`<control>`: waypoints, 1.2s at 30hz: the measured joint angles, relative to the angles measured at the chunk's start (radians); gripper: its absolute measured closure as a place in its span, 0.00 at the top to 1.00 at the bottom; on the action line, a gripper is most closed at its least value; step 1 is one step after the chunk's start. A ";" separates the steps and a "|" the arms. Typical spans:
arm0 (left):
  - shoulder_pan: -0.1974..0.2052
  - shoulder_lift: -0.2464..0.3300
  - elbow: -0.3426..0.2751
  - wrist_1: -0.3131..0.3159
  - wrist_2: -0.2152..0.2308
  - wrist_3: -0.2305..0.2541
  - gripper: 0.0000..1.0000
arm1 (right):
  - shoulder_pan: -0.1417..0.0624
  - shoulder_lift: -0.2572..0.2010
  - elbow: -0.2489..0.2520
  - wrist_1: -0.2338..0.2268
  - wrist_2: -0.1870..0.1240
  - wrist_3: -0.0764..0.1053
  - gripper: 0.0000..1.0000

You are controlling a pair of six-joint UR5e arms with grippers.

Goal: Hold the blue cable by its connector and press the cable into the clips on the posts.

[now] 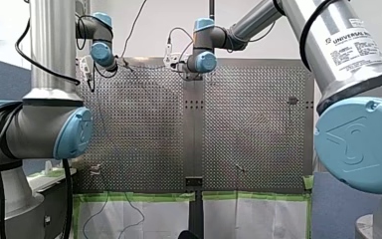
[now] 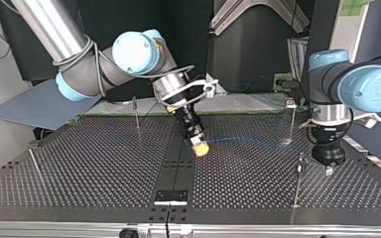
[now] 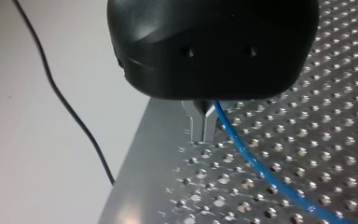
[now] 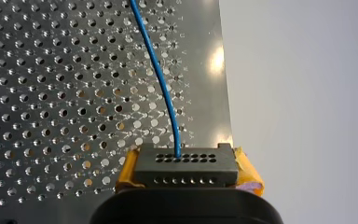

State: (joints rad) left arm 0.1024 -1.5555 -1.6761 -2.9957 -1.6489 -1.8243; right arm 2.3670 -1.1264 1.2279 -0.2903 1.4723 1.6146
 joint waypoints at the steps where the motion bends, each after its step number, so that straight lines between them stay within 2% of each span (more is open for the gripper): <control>1: -0.001 0.000 0.000 -0.007 -0.003 0.005 0.00 | 0.002 0.000 0.000 0.000 0.000 -0.004 0.00; 8: -0.003 0.012 0.000 -0.051 -0.021 0.026 0.00 | 0.016 0.001 0.000 0.002 0.001 -0.024 0.00; 16: -0.006 0.019 -0.001 -0.068 -0.024 0.030 0.00 | 0.028 0.001 0.000 0.002 0.003 -0.042 0.00; 22: -0.004 0.020 0.000 -0.057 -0.017 0.025 0.00 | 0.027 0.001 -0.008 0.001 0.015 -0.033 0.00; 27: 0.002 0.019 0.000 -0.032 0.006 0.009 0.00 | 0.022 0.001 -0.017 0.001 0.020 -0.026 0.00; 36: 0.006 0.002 0.003 -0.005 0.024 -0.002 0.00 | 0.000 0.002 -0.020 0.000 0.047 -0.018 0.00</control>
State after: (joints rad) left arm 0.1089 -1.5533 -1.6728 -3.0006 -1.6246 -1.8266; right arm 2.3672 -1.1243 1.2082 -0.2901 1.5190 1.5967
